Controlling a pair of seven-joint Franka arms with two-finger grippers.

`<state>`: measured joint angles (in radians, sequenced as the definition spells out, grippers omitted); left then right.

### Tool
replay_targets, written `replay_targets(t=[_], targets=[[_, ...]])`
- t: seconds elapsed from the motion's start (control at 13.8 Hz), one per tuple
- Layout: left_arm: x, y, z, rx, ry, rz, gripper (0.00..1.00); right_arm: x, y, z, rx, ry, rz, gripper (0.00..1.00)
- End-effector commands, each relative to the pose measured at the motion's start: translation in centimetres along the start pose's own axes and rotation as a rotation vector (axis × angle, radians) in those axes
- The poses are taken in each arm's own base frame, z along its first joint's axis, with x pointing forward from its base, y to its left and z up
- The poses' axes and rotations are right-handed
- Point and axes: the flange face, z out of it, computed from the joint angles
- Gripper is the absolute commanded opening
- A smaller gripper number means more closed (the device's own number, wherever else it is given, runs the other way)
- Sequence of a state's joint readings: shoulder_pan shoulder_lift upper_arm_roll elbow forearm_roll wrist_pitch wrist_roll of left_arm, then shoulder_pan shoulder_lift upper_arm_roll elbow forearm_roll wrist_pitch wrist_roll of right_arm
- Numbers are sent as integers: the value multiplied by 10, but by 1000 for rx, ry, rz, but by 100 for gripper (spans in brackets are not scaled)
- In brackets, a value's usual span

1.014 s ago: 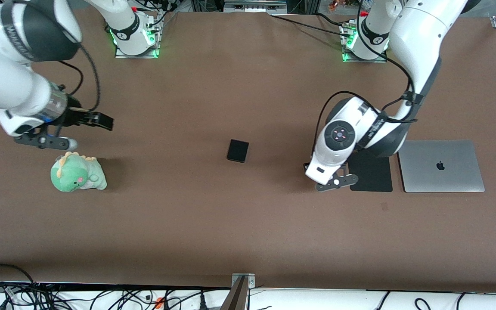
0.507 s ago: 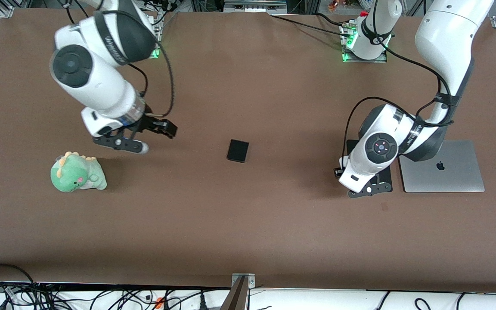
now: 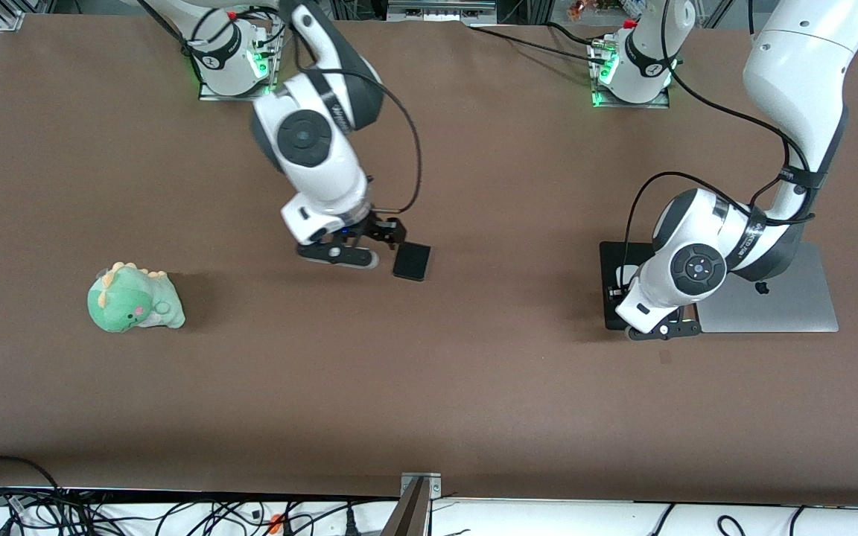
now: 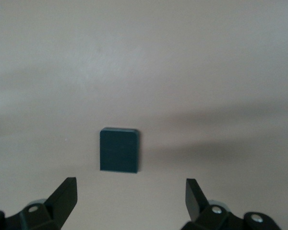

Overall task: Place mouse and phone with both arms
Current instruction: 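Lower the mouse onto the pad while the right gripper grasps the phone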

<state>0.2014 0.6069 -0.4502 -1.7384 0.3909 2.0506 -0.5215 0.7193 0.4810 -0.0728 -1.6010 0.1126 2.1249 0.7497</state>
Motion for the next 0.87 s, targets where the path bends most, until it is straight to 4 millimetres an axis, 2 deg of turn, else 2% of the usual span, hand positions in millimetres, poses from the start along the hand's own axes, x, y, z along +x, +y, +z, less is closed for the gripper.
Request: replay_targets(t=[0.0, 0.29, 0.58, 0.8], targets=[[-10, -18, 5, 26, -6, 55, 36, -14, -16, 33, -17, 9, -26, 100], [-9, -49, 30, 6, -22, 103, 36, -37, -26, 95, -24, 62, 0, 100], [-13, -65, 54, -39, 12, 120, 36, -39, -27, 130, -30, 80, -17, 100], [-16, -63, 62, -40, -2, 129, 36, -35, -24, 148, -22, 93, -14, 100]])
